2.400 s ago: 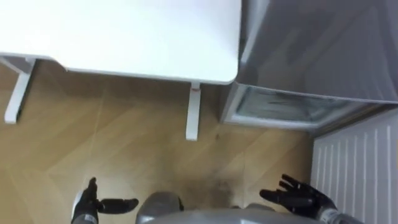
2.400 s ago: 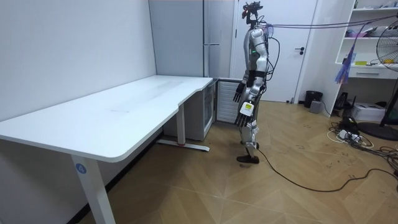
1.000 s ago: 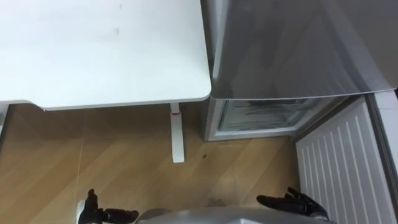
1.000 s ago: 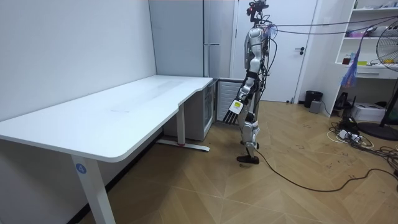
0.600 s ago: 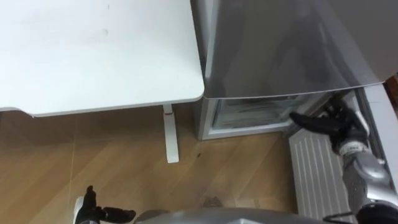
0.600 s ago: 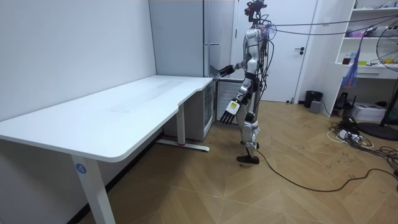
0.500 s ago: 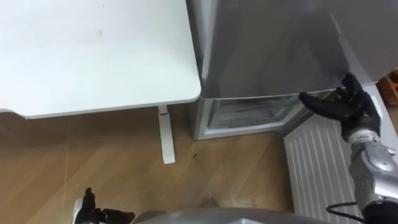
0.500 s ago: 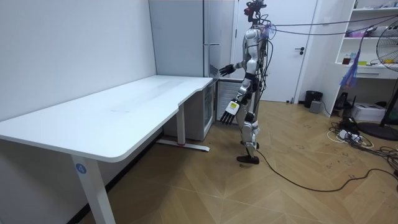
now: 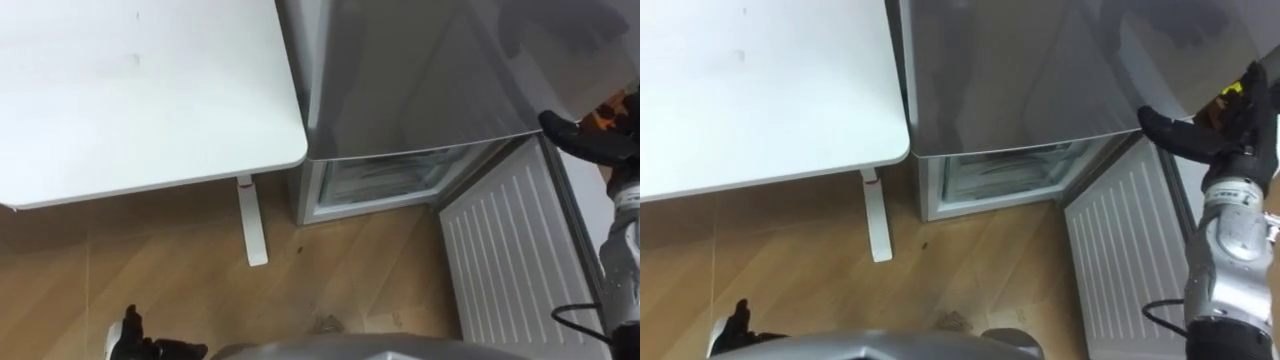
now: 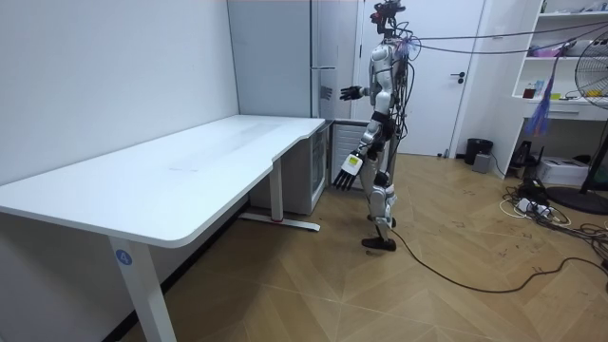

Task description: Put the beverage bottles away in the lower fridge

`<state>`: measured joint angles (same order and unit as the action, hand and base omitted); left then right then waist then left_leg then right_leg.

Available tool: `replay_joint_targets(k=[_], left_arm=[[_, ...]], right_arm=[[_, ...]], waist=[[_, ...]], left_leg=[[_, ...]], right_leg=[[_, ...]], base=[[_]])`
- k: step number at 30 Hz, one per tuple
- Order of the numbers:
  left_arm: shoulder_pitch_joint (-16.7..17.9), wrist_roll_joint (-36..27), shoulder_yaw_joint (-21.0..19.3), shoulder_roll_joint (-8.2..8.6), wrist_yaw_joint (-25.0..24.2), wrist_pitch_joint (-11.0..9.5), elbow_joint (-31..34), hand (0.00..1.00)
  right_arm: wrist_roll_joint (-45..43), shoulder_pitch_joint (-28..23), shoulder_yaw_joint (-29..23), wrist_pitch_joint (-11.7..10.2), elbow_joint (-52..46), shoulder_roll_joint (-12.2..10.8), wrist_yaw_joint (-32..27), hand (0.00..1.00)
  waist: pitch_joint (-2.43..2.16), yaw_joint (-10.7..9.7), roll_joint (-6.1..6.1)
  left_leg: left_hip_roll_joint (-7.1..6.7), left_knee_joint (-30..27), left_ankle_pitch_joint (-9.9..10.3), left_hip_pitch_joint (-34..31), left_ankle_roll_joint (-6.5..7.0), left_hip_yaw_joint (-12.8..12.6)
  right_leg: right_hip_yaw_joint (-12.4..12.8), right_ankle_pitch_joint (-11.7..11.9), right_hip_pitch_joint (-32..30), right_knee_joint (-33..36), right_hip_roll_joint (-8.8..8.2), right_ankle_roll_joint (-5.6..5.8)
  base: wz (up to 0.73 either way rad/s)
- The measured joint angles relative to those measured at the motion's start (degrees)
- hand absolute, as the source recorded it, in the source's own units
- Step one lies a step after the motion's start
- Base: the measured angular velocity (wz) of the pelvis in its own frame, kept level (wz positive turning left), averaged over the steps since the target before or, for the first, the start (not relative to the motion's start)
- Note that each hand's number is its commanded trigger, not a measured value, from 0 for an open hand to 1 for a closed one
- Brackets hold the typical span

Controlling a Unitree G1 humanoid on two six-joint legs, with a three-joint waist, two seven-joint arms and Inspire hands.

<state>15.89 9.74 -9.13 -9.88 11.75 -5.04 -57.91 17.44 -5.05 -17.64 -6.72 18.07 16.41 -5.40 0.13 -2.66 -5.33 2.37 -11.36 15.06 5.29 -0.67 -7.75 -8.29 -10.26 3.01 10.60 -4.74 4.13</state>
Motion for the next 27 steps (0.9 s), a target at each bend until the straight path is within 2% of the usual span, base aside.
replay_joint_targets(k=[4, 7, 10, 11, 13, 16, 22, 27], left_arm=[[0.1, 0.1, -0.5, 0.06, 0.0, 1.0, 0.6, 0.00], [0.5, 0.1, -1.9, 0.18, -0.1, 2.3, 1.7, 0.00], [0.8, 1.3, -3.5, -0.03, 0.5, 2.3, 2.3, 0.00], [0.8, 1.2, -4.2, -0.04, 0.7, 2.2, 1.9, 0.00], [1.1, 1.2, -4.4, -0.10, 1.3, 2.2, 1.5, 0.00], [1.4, 1.2, -4.4, -0.40, 1.5, 2.3, 1.5, 0.00], [1.4, 1.2, -4.5, -0.61, 1.3, 2.4, 1.8, 0.00], [1.3, 1.2, -6.5, -0.61, 0.9, 2.4, 1.8, 0.00]], right_arm=[[1.3, 0.1, -1.1, 0.2, 1.9, 0.7, 0.0, 0.00], [3.3, 0.7, -4.6, 1.1, 5.2, 1.2, -0.1, 0.00], [7.9, 1.4, -6.8, 1.3, 12.4, 4.9, -0.7, 0.00], [9.2, 1.7, -7.6, 1.2, 15.9, 5.9, -1.0, 0.00], [10.6, 1.8, -9.8, 1.3, 20.6, 6.4, -1.4, 0.00], [12.2, 1.9, -10.9, 1.6, 26.8, 7.1, -2.0, 0.00], [14.5, 2.7, -11.4, 2.1, 34.5, 9.7, -2.3, 0.00], [18.4, 5.1, -13.2, 2.6, 42.1, 12.5, -2.2, 0.00]], waist=[[-0.01, -0.1, 0.27], [-0.29, -0.5, 0.56], [-0.49, -0.7, 0.62], [-0.42, -0.7, 0.53], [-0.42, -1.0, 0.23], [-0.04, -1.7, -0.32], [0.08, -3.1, -0.03], [-0.05, -3.5, 0.00]], left_leg=[[0.00, 0.0, 0.0, -0.1, 0.00, 0.0], [0.00, 0.0, 0.0, -0.5, 0.00, 0.0], [0.00, 0.0, 0.0, -0.3, 0.00, 0.0], [0.00, 0.1, 0.0, 0.1, -0.01, 0.0], [0.02, 0.2, 0.0, 0.5, -0.02, 0.0], [0.00, 0.1, 0.0, 0.5, -0.02, -0.1], [0.01, 0.2, 0.0, 0.2, -0.02, 0.0], [0.12, 0.7, 0.0, 0.0, -0.05, 0.3]], right_leg=[[-0.1, 0.0, -0.1, 0.0, 0.00, 0.00], [-0.1, 0.0, 0.0, 0.0, 0.00, 0.00], [-0.1, 0.0, 0.2, 0.0, 0.00, 0.00], [-0.1, 0.0, 0.5, 0.0, 0.05, 0.00], [-0.2, 0.0, 1.1, -0.1, 0.06, 0.00], [0.2, 0.0, 0.9, -0.1, 0.06, 0.00], [0.2, 0.1, 0.7, 0.2, 0.10, -0.05], [0.1, 0.1, 0.5, 0.1, 0.29, -0.13]], base=[[0.00], [0.00], [0.00], [0.00], [0.04], [-0.01], [0.00], [0.01]])
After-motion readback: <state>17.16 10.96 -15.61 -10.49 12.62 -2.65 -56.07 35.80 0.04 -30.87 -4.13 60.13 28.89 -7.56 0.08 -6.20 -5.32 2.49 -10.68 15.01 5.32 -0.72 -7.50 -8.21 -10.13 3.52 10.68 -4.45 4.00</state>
